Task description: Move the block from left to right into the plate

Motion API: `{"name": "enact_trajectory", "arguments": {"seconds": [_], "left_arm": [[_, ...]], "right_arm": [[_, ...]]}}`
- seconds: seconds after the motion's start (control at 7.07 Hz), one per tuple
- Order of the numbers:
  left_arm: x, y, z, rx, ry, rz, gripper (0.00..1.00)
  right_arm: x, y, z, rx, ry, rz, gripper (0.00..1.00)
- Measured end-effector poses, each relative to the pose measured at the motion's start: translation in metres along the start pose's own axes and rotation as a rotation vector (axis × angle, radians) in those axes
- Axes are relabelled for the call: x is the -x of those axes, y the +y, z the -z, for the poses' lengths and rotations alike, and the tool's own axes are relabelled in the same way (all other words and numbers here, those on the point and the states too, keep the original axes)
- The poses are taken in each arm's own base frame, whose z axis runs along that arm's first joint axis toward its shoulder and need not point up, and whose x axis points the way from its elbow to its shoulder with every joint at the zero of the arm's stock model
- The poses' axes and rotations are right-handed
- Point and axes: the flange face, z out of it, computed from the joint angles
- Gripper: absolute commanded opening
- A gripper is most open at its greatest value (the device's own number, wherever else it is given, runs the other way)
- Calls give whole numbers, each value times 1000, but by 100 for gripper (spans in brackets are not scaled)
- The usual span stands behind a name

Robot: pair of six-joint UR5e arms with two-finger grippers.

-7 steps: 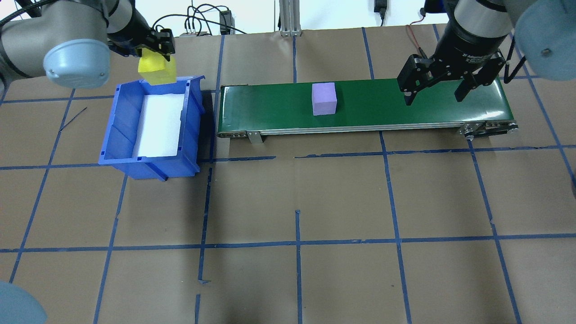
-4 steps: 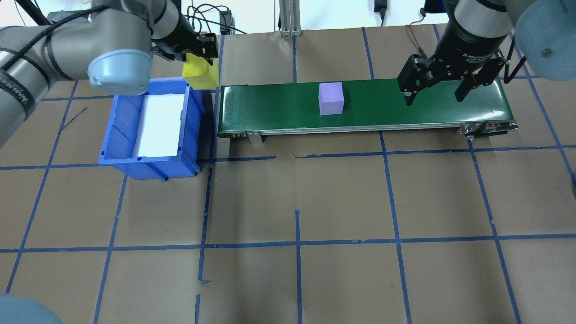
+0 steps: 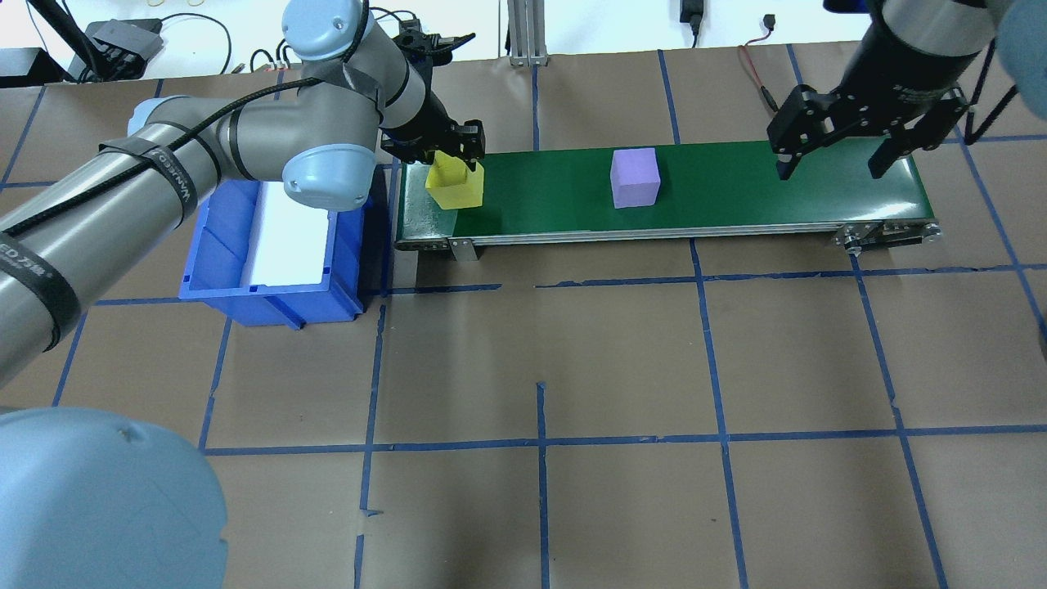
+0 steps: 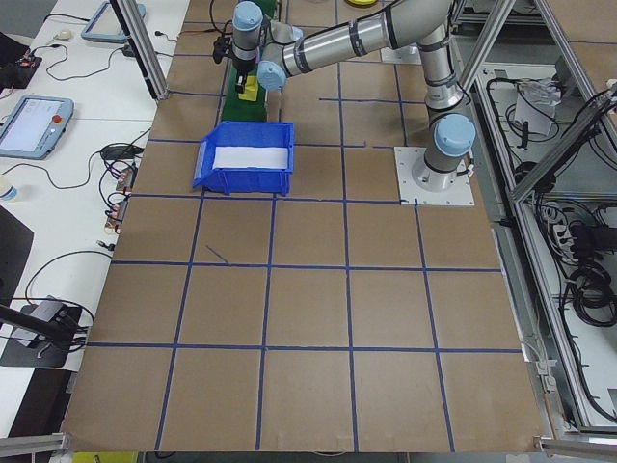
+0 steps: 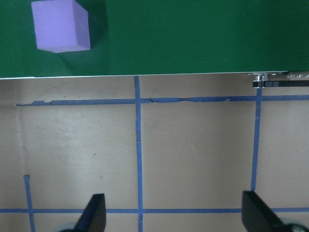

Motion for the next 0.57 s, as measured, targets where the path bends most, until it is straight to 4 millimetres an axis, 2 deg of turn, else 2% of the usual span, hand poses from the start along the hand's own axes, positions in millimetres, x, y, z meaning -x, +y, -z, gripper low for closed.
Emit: {"name": "enact_trajectory", "arguments": {"seconds": [0.14, 0.28, 0.42, 0.57], "left_arm": [[1, -1, -4, 0, -3, -1, 100], [1, -4, 6, -19, -15, -7, 100], [3, -7, 33, -59, -39, -14, 100], [10, -7, 73, -100, -71, -7, 100]], "right_arm": [[-41, -12, -2, -1, -2, 8, 100], [-86, -25, -7, -19, 7, 31, 100], [-130, -43, -21, -51, 22, 48, 100], [-167, -62, -47, -61, 10, 36, 100]]}}
